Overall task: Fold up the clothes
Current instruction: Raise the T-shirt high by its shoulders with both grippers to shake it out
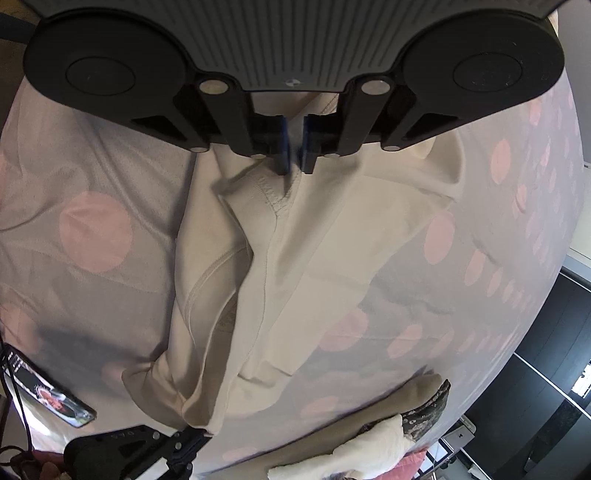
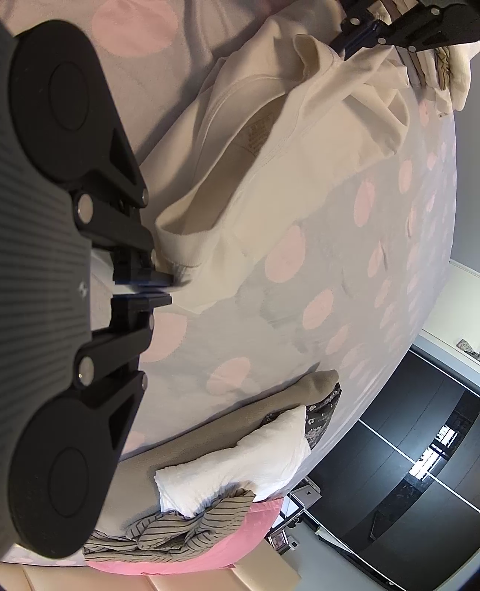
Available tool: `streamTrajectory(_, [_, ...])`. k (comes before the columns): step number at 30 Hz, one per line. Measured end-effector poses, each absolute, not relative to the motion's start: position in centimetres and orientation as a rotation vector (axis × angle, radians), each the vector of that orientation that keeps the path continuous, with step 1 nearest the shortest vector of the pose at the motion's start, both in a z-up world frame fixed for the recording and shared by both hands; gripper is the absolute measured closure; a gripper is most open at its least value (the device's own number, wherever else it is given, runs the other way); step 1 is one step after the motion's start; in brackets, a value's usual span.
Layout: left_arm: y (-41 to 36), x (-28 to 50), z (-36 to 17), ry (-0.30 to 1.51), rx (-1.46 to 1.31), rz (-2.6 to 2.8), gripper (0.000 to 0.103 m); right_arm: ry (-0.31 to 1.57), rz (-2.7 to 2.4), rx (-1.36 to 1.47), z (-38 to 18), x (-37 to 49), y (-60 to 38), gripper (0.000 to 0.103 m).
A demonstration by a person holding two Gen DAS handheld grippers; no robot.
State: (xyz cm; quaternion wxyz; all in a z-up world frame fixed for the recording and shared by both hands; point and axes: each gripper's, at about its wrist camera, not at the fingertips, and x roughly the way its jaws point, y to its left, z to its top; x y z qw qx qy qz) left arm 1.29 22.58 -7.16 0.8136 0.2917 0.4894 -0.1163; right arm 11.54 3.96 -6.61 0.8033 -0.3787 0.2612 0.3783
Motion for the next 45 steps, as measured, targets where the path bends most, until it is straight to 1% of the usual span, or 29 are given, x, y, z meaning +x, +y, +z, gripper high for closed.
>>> streamTrajectory(3, [23.3, 1.3, -5.4, 1.006, 0.532, -0.211, 0.102, 0.545, 0.823, -0.788, -5.8, 11.4, 3.6, 0.099])
streamTrajectory(7, [24.7, 1.0, -1.7, 0.908, 0.385, -0.117, 0.103, 0.515, 0.837, -0.723, -3.8, 10.9, 3.0, 0.1])
streamTrajectory(11, [25.5, -0.4, 2.4, 0.8, 0.265, -0.022, 0.103, 0.459, 0.848, -0.64, -0.4, 9.7, 1.7, 0.101])
streamTrajectory(17, [25.6, -3.8, 8.7, 0.629, 0.205, 0.063, 0.103, 0.329, 0.828, -0.52, 6.0, 6.7, -0.8, 0.101])
streamTrajectory(26, [22.6, -10.3, 20.2, 0.344, 0.237, 0.131, 0.103, 0.003, 0.734, -0.437, 16.4, -1.0, -3.8, 0.101])
streamTrajectory(32, [19.7, -16.5, 27.8, 0.121, 0.252, 0.148, 0.103, -0.228, 0.679, -0.37, 24.0, -7.6, -7.1, 0.101])
streamTrajectory(37, [17.0, -21.4, 32.4, -0.051, 0.267, 0.152, 0.103, -0.419, 0.621, -0.315, 28.7, -13.4, -9.9, 0.101])
streamTrajectory(45, [13.1, -26.9, 37.2, -0.25, 0.292, 0.138, 0.103, -0.607, 0.55, -0.204, 34.0, -19.3, -13.0, 0.101])
